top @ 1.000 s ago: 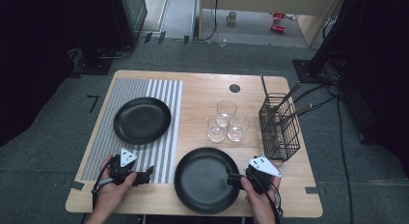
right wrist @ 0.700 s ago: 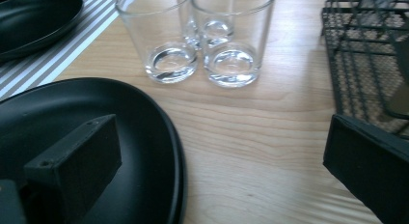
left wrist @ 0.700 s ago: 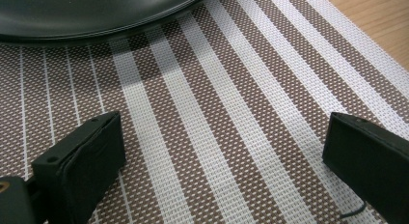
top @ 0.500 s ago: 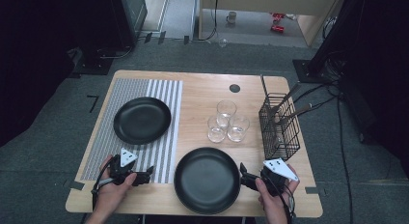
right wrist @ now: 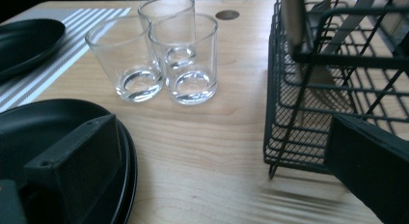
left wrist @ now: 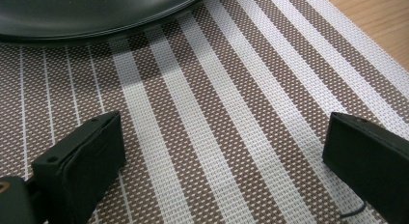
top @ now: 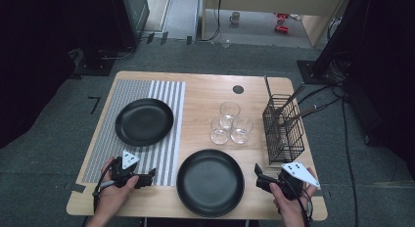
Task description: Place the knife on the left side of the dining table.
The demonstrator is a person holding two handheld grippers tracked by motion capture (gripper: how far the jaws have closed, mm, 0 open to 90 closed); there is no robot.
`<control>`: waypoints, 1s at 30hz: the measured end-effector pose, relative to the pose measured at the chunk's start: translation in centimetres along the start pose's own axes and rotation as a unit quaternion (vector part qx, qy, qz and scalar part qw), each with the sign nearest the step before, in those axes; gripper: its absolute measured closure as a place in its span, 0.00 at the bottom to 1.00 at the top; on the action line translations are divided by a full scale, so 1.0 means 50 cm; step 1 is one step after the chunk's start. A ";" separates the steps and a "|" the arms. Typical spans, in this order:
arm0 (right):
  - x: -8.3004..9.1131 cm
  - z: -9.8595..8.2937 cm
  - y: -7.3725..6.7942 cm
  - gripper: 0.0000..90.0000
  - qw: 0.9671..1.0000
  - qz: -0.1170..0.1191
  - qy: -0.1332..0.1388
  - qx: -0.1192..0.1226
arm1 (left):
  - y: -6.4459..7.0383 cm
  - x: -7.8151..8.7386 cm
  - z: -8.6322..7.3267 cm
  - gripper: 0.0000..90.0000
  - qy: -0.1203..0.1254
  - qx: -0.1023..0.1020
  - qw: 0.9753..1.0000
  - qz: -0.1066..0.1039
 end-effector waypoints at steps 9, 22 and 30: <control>0.026 0.034 0.021 0.07 0.999 -0.023 0.026 -0.005 | 0.000 0.000 0.000 0.01 0.000 0.000 1.000 0.000; 0.038 0.072 0.025 0.36 0.996 -0.053 0.069 0.015 | 0.000 0.000 0.000 0.01 0.000 0.000 1.000 0.000; 0.036 0.084 0.027 0.56 0.994 -0.059 0.088 0.024 | 0.000 0.000 0.000 0.01 0.000 0.000 1.000 0.000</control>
Point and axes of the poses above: each handheld gripper's, and its own axes: x roughly backward along the jaws, z roughly out of its top, y roughly to its right, the point moved 5 cm from there along -x, roughly forward along the jaws, and after that the axes turned 10 degrees about -y, right-handed, at the moved point
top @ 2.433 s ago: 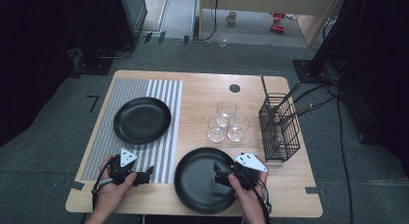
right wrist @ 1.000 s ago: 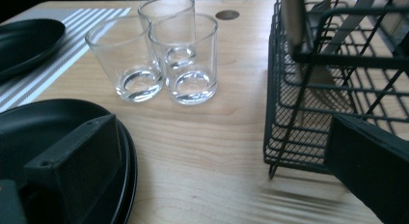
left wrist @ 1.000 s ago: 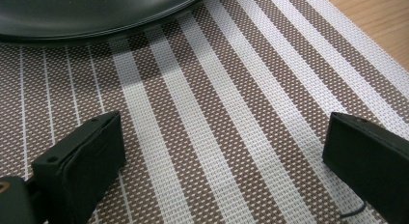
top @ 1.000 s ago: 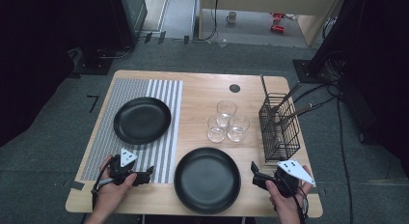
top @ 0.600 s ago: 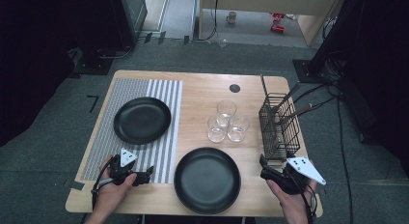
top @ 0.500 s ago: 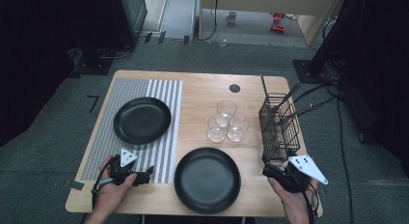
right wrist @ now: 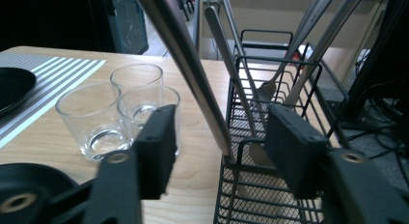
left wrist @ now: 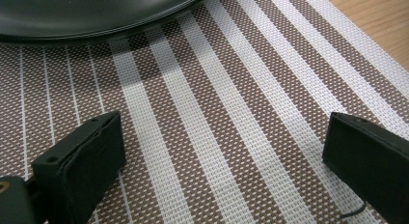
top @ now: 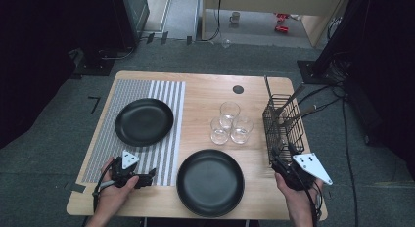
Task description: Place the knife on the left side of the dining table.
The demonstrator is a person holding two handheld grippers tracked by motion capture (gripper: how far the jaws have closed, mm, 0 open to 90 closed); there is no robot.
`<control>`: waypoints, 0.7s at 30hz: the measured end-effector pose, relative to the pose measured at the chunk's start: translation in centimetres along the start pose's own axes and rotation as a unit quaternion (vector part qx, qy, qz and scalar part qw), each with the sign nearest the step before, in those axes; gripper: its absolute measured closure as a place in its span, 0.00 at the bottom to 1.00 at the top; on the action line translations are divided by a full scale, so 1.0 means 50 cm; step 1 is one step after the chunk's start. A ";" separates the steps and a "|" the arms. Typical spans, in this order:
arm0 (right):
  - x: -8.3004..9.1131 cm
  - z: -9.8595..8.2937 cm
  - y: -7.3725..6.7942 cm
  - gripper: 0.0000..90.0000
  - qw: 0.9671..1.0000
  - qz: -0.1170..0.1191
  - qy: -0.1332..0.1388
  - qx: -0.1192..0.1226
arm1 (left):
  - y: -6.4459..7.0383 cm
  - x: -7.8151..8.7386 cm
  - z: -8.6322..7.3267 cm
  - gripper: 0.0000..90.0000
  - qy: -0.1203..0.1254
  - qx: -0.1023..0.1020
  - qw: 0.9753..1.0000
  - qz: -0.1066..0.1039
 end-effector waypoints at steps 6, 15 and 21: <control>-0.003 0.001 0.000 0.68 1.000 0.004 0.006 0.003 | 0.000 0.000 0.000 0.01 0.000 0.000 1.000 0.000; -0.010 0.006 0.000 0.81 1.000 -0.001 0.009 0.016 | 0.000 0.000 0.000 0.01 0.000 0.000 1.000 0.000; -0.009 0.011 0.008 0.86 1.000 0.002 0.015 0.009 | 0.000 0.000 0.000 0.01 0.000 0.000 1.000 0.000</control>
Point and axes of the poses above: each handheld gripper's, and its own axes: x roughly backward along the jaws, z roughly out of its top, y roughly to its right, the point moved 5 cm from there along -x, roughly forward along the jaws, and after that the axes turned 10 degrees about -y, right-handed, at the moved point
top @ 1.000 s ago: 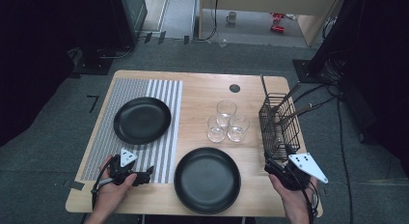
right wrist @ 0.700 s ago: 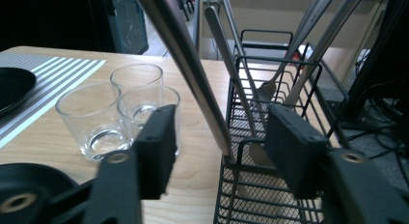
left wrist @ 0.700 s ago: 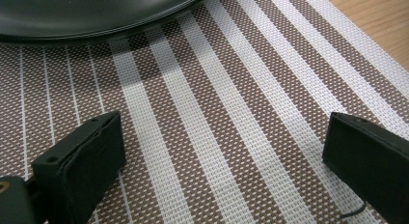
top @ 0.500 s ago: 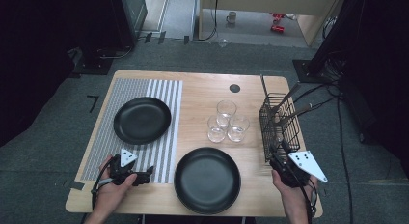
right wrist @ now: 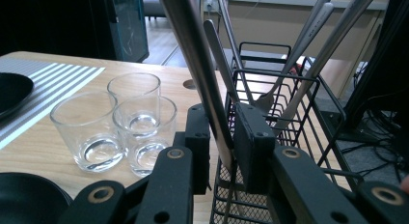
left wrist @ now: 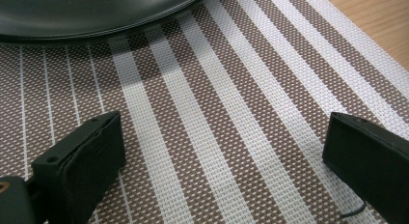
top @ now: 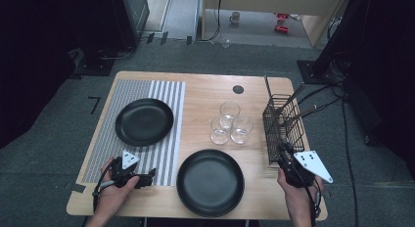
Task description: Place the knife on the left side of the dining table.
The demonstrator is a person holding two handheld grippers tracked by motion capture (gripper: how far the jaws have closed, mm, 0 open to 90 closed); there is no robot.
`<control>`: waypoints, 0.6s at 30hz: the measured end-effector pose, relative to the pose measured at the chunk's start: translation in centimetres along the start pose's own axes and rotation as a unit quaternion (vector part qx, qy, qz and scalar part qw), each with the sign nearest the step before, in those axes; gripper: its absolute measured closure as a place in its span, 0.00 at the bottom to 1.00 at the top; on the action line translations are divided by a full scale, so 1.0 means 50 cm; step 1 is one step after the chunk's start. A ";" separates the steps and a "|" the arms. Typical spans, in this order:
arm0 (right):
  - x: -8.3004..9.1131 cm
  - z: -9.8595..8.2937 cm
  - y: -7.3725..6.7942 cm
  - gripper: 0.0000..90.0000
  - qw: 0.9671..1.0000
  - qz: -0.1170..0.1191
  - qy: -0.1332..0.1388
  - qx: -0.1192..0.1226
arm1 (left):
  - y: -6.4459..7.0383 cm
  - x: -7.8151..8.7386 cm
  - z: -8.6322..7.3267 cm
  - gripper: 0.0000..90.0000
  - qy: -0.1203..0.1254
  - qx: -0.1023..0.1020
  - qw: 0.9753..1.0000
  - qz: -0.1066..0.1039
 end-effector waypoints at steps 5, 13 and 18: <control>-0.004 0.007 0.007 0.88 1.000 -0.006 0.001 -0.002 | 0.000 0.000 0.000 0.01 0.000 0.000 1.000 0.000; -0.008 0.018 0.039 0.92 1.000 -0.023 0.005 -0.018 | 0.000 0.000 0.000 0.01 0.000 0.000 1.000 0.000; -0.010 0.019 0.060 0.93 0.999 -0.027 0.007 -0.031 | 0.000 0.000 0.000 0.01 0.000 0.000 1.000 0.000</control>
Point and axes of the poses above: each handheld gripper's, and its own axes: x roughly backward along the jaws, z roughly out of its top, y roughly to its right, the point moved 5 cm from there along -x, roughly forward along the jaws, and after that the axes turned 10 degrees about -y, right-handed, at the moved point
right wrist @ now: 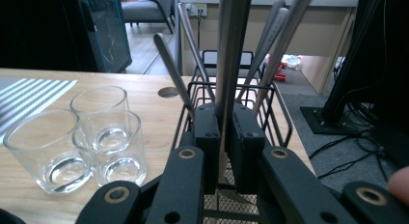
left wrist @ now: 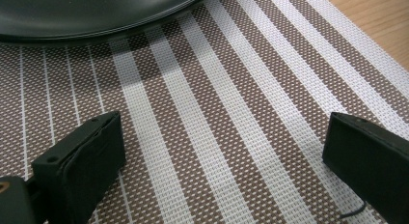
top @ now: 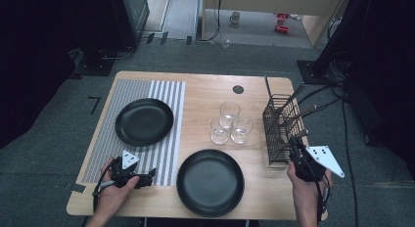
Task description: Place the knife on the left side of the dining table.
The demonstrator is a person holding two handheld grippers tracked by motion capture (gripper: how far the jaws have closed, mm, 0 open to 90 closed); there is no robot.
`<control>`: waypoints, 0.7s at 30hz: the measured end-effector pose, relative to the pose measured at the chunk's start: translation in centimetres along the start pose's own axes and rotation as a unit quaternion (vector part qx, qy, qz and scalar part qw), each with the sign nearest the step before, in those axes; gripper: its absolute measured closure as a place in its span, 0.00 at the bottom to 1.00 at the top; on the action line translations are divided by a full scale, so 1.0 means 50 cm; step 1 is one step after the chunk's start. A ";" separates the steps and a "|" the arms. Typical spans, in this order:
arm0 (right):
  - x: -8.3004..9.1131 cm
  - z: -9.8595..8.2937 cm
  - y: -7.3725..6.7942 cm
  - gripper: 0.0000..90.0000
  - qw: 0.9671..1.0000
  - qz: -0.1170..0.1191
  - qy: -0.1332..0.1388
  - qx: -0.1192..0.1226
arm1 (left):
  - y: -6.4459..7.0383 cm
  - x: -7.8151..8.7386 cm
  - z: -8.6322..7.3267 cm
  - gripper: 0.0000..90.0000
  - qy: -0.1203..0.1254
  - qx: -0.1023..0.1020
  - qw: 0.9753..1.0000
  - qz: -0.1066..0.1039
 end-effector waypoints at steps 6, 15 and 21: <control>-0.012 0.004 0.015 0.94 1.000 0.010 0.006 -0.014 | 0.000 0.000 0.000 0.01 0.000 0.000 1.000 0.000; -0.027 0.008 0.020 0.93 1.000 0.014 0.009 -0.025 | 0.000 0.000 0.000 0.01 0.000 0.000 1.000 0.000; -0.036 0.005 0.019 0.92 0.999 0.016 0.001 -0.029 | 0.000 0.000 0.000 0.01 0.000 0.000 1.000 0.000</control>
Point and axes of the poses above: each handheld gripper's, and its own axes: x roughly backward along the jaws, z roughly out of its top, y roughly to its right, the point moved 5 cm from there along -x, roughly forward along the jaws, and after that the axes turned 10 degrees about -y, right-handed, at the moved point
